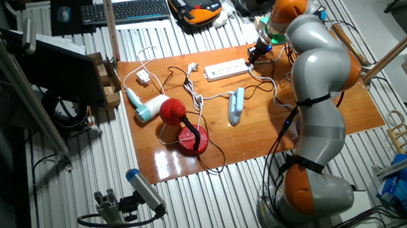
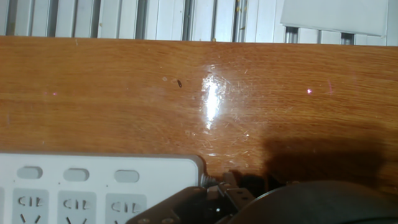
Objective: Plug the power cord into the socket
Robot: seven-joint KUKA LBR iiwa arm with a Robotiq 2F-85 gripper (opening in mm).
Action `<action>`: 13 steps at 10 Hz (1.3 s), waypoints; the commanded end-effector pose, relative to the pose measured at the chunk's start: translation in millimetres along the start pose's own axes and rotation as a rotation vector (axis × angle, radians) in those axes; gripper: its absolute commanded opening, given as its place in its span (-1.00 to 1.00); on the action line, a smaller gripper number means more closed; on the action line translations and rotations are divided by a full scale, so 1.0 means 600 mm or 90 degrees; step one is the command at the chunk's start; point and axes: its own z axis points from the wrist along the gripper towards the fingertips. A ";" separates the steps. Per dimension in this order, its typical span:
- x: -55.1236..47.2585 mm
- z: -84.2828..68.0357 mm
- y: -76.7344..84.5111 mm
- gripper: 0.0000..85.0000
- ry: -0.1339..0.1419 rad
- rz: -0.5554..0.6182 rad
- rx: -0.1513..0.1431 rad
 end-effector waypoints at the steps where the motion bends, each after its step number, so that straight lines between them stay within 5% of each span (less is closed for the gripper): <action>1: 0.000 0.000 0.000 -0.20 0.002 -0.001 -0.001; 8: 0.000 0.002 0.001 -0.20 0.007 -0.007 -0.001; 10: 0.001 0.003 0.002 -1.00 0.011 -0.013 -0.001; 13: 0.001 0.003 0.002 -1.00 0.014 -0.017 0.004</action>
